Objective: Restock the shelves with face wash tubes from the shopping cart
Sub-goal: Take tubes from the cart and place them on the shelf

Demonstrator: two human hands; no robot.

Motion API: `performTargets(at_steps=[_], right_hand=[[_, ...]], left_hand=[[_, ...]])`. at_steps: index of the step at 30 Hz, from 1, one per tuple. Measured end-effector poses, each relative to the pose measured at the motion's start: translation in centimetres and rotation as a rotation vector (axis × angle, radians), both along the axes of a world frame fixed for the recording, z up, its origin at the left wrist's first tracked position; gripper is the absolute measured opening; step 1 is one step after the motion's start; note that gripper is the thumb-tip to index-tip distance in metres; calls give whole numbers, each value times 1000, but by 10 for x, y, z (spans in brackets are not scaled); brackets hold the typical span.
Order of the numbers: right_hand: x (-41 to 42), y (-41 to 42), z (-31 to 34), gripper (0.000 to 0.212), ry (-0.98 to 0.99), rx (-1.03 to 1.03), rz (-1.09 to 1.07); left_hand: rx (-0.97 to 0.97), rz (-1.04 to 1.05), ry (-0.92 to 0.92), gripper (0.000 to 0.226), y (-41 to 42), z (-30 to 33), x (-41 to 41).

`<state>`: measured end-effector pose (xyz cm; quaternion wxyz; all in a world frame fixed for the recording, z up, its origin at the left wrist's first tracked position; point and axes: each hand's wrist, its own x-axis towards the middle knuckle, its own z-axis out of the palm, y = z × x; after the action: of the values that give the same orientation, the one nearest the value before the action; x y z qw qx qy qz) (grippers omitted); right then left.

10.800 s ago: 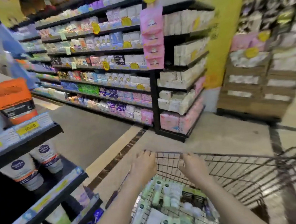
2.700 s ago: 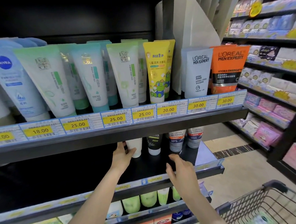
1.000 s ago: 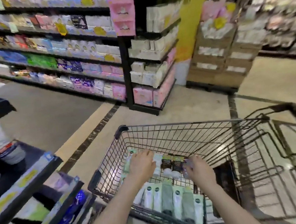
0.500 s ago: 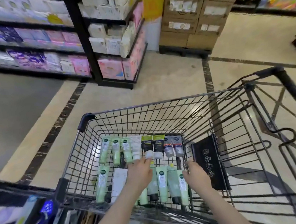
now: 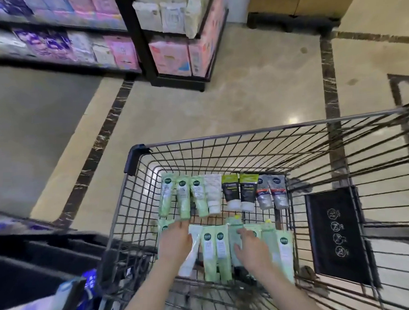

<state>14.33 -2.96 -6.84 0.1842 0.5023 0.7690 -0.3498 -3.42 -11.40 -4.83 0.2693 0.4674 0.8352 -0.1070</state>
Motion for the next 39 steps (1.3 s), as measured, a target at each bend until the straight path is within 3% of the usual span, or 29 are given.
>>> performTargets(at_steps=[8, 14, 20, 24, 29, 35, 39], right_hand=[[-85, -66, -83, 57, -53, -306, -116], [-109, -88, -131, 60, -60, -532, -401], [-112, -94, -150, 79, -3, -651, -619], [-110, -90, -147, 75, -1, -673, -632], [-107, -78, -127, 64, 16, -706, -651], [-107, -63, -76, 59, 120, -635, -622], [-110, -55, -29, 57, 259, -535, -611]], left_hand=[[-210, 129, -100, 44, -43, -80, -67], [-379, 438, -217, 57, -52, -125, -76], [-392, 629, -348, 80, -61, -147, -63], [-398, 640, -354, 84, -61, -149, -65], [-299, 652, -409, 60, -57, -127, -72], [-166, 608, -449, 71, -53, -82, -70], [19, 636, -404, 57, -41, -37, -66]])
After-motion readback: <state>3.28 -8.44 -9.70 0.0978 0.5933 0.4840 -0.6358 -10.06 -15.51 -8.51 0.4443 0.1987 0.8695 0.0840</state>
